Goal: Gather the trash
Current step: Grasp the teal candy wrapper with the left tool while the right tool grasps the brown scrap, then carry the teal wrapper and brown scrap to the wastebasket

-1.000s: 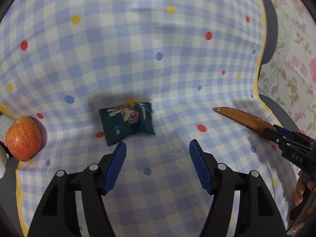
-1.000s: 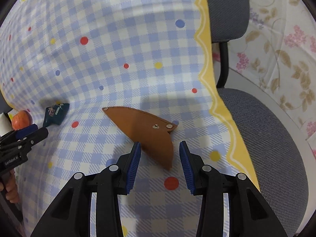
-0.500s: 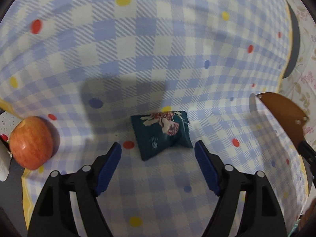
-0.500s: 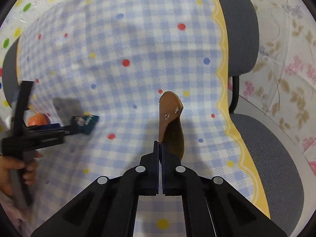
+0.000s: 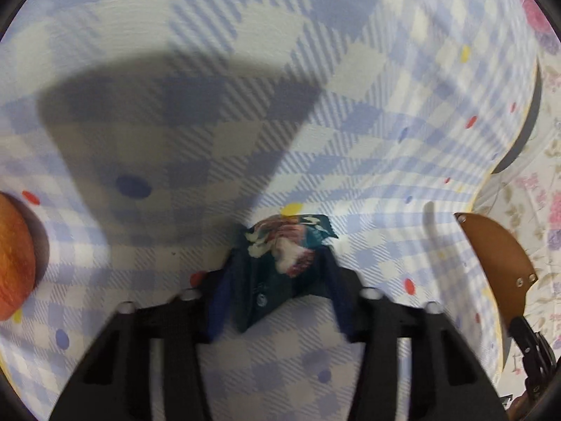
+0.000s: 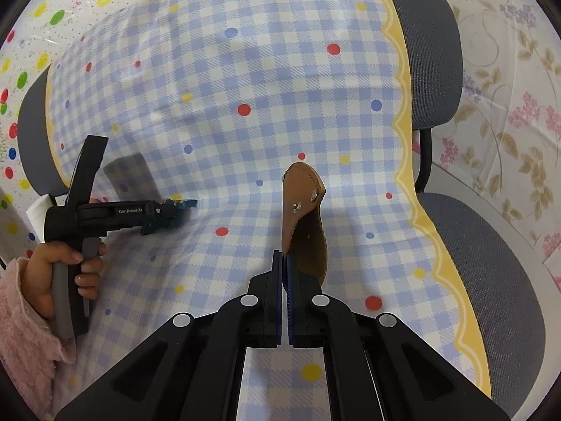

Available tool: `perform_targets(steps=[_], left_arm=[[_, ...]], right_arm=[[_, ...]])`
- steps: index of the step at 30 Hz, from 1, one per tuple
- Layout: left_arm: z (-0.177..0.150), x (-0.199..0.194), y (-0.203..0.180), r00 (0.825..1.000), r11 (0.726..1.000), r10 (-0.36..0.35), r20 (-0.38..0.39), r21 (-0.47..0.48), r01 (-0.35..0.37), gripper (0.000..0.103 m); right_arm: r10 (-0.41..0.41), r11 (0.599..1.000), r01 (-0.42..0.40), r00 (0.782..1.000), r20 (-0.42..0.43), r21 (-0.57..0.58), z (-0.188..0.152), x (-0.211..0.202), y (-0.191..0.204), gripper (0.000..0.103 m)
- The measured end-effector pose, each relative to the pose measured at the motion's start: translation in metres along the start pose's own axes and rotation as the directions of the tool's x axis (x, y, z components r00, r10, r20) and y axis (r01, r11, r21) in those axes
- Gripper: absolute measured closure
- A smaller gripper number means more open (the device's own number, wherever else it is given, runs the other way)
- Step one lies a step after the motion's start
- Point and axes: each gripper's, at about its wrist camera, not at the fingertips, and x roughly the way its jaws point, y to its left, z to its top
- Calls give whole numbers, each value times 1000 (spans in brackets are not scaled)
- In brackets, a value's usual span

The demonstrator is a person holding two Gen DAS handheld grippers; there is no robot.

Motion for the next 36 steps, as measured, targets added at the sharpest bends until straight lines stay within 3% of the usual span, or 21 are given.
perform_targets(steps=[2,3,4,11,17,28,36], left_arm=[[-8,-11,-4,1000,1000,-5,24,21,5,78],[-15,-19,-8,999,999,-7,40,32,6,89],[-23,-30,-11,998,999,-6,66,47,3,92],[-76,-94,-61,983,983,-45,180,181,11,94],[-128,-131,-95,970,956,-84,227,293,14,94],[-207,-152,-151,957,896,-224,182,424,129,94],[-258,-156,-209,941,812,-324,95,539,225,94]], right_arm=[[2,1000,-2,1000,4,0,-3,-6,2,101],[2,1000,-2,1000,6,1,-4,-9,3,101],[2,1000,-2,1000,11,3,-6,-15,4,101],[2,1000,-3,999,33,30,-26,-48,8,100],[0,998,-3,999,42,60,-52,-79,10,100],[-48,992,42,998,47,118,-109,-142,-5,100],[-139,975,132,990,28,180,-160,-190,-30,100]])
